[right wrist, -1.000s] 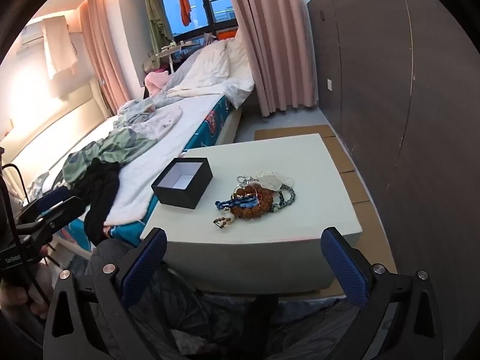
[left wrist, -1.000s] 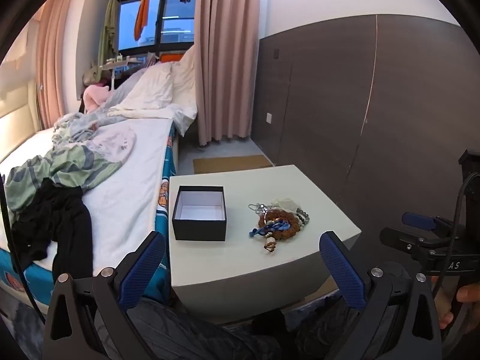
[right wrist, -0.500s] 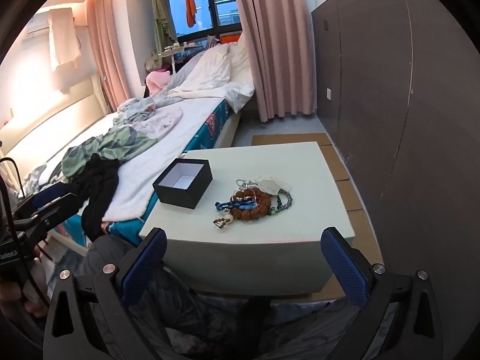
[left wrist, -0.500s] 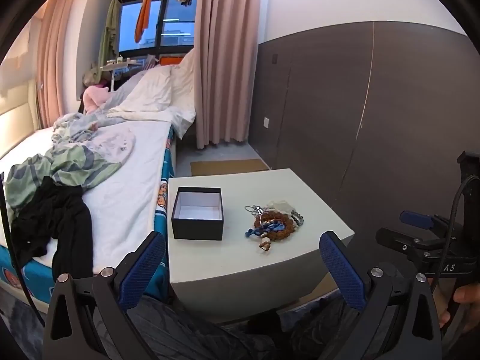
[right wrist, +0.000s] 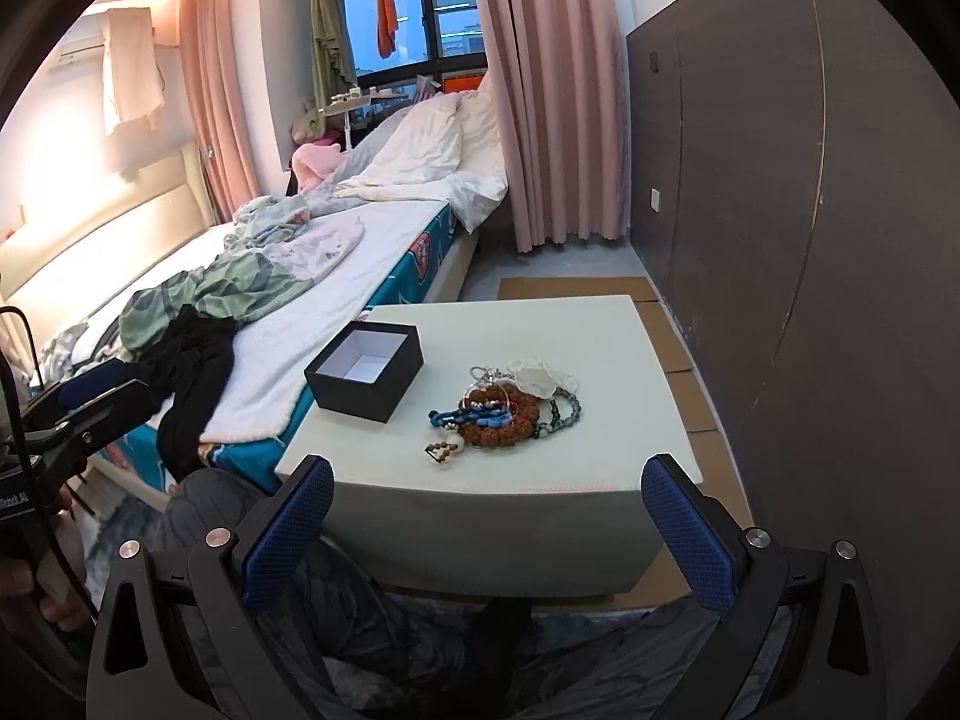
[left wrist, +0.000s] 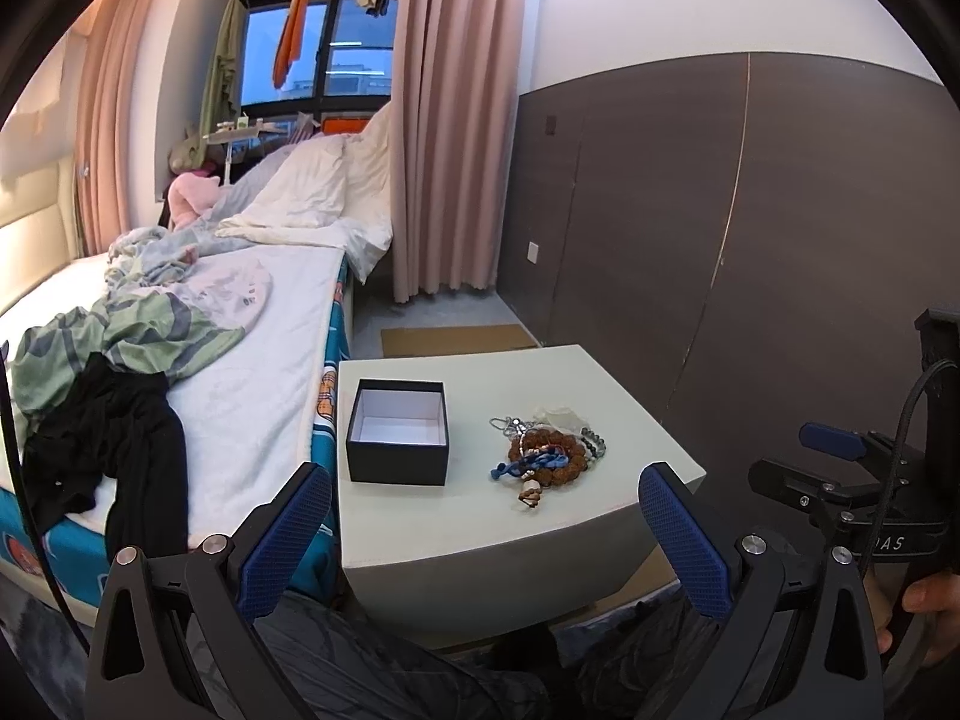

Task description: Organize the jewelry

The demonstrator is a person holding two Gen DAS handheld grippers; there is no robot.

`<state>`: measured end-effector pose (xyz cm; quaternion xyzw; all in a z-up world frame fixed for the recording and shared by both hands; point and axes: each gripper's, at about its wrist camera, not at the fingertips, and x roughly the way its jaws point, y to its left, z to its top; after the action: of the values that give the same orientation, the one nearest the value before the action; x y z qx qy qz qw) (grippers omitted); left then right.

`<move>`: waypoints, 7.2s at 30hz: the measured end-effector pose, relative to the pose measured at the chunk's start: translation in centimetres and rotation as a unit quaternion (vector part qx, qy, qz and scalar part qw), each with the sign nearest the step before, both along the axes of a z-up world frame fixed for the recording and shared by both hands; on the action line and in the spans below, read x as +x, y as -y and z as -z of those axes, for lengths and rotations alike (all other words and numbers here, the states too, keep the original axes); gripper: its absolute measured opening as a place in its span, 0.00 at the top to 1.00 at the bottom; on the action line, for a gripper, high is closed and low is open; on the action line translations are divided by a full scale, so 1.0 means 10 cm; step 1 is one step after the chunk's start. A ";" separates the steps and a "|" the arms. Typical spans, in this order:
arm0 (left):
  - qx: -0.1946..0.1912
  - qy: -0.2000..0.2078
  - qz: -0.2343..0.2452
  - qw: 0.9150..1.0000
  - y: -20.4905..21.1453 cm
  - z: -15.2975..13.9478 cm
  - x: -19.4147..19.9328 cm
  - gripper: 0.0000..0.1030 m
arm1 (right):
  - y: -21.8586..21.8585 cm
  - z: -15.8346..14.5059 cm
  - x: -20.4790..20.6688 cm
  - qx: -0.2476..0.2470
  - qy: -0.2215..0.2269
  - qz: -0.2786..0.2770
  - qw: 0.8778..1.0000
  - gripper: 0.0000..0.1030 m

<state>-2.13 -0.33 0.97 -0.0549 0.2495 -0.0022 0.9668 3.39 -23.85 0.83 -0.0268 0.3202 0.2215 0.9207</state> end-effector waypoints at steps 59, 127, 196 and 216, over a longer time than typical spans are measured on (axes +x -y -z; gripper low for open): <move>-0.031 -0.047 0.050 0.997 0.02 0.24 0.43 0.08 | 0.22 0.19 0.37 0.036 -0.036 0.025 0.998 0.00; -0.012 -0.385 0.043 0.922 0.51 1.65 3.64 0.60 | 0.42 1.21 2.44 0.095 -0.221 0.054 0.969 0.20; -0.022 -0.036 0.043 0.998 -0.75 -1.48 2.30 0.87 | -0.80 0.13 2.27 0.118 -0.125 -0.067 0.983 0.97; -0.025 -0.048 0.038 0.998 -0.90 -1.34 2.33 0.87 | -0.99 0.11 2.16 0.109 -0.124 -0.084 0.983 0.97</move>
<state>21.21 8.63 14.39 -0.0697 0.2977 -0.0425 0.9512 25.02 -13.97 -0.30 0.0744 0.4021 0.3333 0.8495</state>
